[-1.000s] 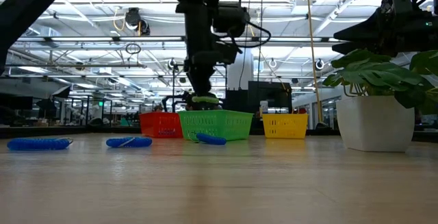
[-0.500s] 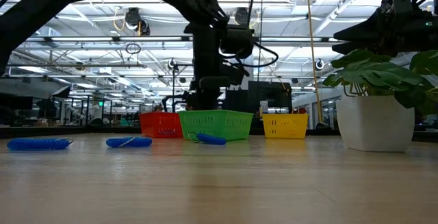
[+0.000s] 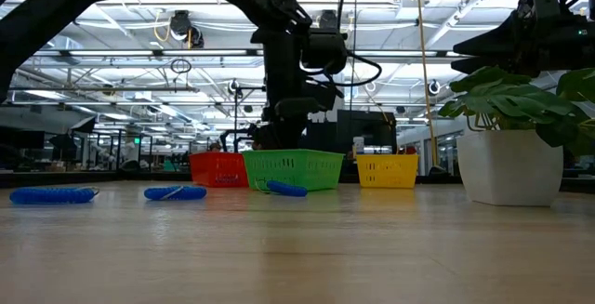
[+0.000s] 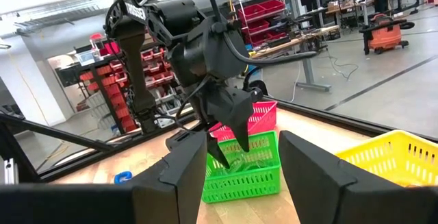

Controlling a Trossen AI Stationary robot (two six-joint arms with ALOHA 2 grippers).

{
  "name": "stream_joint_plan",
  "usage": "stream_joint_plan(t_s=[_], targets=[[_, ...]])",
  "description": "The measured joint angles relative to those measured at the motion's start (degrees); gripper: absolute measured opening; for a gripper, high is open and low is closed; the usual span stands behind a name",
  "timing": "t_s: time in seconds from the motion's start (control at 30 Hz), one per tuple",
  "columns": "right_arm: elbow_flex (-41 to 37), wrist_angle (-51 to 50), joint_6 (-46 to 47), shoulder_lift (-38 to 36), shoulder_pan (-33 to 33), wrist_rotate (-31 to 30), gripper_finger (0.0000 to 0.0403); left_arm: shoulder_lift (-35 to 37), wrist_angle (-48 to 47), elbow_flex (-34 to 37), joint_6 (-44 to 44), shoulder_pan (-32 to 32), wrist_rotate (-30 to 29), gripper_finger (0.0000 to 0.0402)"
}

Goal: Sort spring keychains
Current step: Put the blue spring keychain into the red bin

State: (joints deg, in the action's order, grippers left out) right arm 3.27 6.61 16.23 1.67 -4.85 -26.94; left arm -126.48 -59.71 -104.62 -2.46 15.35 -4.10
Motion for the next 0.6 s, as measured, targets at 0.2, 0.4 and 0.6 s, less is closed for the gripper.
stream_joint_plan(t_s=[0.2, 0.4, 0.6], targets=[[0.0, 0.0, 0.0, 0.0, 0.0, 0.0, 0.0171, 0.3, -0.7, 0.0, 0.0, 0.0, 0.0, 0.0291], [0.0, 0.0, 0.0, 0.0, 0.0, 0.0, 0.0171, 5.8, 1.2, 0.6, 1.3, -1.8, -1.3, 0.0330], [0.0, 0.0, 0.0, 0.0, 0.0, 0.0, 0.0171, 15.5, 9.0, 11.2, 4.2, -4.2, -1.5, 0.0337]])
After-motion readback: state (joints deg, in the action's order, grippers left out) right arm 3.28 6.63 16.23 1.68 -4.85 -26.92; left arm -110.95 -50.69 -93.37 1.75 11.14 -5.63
